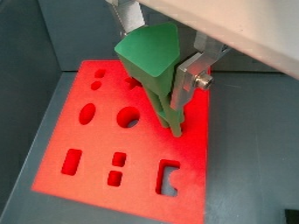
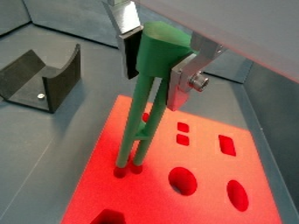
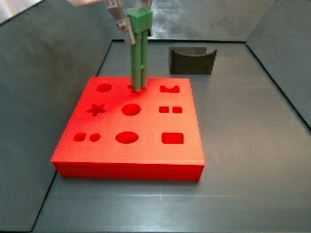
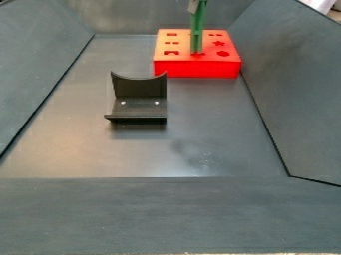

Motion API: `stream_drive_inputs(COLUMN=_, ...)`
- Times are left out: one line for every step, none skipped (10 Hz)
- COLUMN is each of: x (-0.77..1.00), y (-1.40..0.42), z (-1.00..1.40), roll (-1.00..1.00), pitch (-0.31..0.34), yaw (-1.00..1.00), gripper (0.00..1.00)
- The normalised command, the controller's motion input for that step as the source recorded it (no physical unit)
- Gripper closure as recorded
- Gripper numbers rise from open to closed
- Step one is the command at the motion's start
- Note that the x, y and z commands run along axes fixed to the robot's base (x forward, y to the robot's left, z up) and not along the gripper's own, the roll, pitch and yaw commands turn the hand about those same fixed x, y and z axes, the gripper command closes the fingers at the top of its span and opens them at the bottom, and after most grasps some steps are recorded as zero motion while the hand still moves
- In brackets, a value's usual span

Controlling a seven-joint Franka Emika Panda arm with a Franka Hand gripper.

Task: Pick up the 3 prong object. Move up. Place the 3 prong object on the fixture. Regrasp the 3 prong object. Move to above the board. Insert the 3 prong object.
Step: Insert the 3 prong object.

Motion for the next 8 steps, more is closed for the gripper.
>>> stream_drive_inputs(x=-0.31, y=0.0, z=-0.11, roll=0.0, pitch=-0.136, yaw=0.14, gripper=1.0)
stream_drive_inputs(x=-0.26, y=0.0, z=-0.09, roll=0.0, pitch=-0.121, yaw=0.11, gripper=1.0)
stream_drive_inputs(x=-0.21, y=-0.08, z=-0.08, roll=0.01, pitch=-0.111, yaw=0.04, gripper=1.0)
stream_drive_inputs(x=-0.11, y=-0.13, z=-0.12, roll=0.0, pitch=-0.089, yaw=0.0, gripper=1.0)
stream_drive_inputs(x=-0.04, y=-0.1, z=-0.27, roll=0.0, pitch=-0.09, yaw=0.0, gripper=1.0)
stream_drive_inputs(x=0.0, y=0.0, z=-0.64, roll=0.11, pitch=-0.111, yaw=0.07, gripper=1.0)
stream_drive_inputs(x=-0.01, y=0.05, z=-0.64, roll=0.29, pitch=-0.116, yaw=0.25, gripper=1.0)
stream_drive_inputs(x=-0.03, y=0.08, z=-0.39, roll=0.44, pitch=-0.046, yaw=0.44, gripper=1.0)
